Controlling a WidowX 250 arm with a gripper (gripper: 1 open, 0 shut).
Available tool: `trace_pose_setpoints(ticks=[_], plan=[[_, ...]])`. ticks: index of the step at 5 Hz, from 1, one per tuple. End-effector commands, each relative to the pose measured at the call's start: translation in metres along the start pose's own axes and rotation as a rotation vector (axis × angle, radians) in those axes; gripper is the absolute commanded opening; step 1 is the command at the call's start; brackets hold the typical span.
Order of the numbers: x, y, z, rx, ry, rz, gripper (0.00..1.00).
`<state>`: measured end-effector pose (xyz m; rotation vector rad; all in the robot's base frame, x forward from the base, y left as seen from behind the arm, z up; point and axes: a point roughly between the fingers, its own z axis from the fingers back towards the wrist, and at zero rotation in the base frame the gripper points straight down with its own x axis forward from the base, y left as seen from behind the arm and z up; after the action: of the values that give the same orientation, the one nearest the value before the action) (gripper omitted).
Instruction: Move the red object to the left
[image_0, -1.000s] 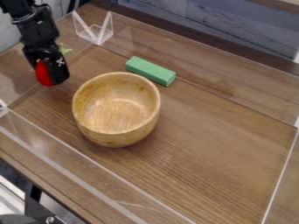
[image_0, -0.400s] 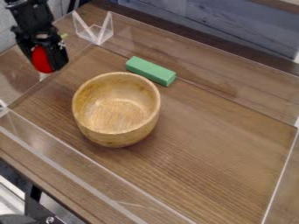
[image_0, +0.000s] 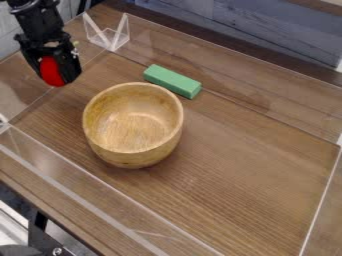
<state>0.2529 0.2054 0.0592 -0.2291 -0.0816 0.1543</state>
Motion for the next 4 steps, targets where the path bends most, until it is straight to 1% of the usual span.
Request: trace_pose_setpoints(ticks=[1,3,4], plan=[[0.003,-0.006,0.011,0.033,-0.028,-0.011,1.00],[0.019,-0.033,0.022,0.017,0.016,-0.109,1.00],[0.025,-0.023,0.020,0.018,0.026,-0.092,0.00]])
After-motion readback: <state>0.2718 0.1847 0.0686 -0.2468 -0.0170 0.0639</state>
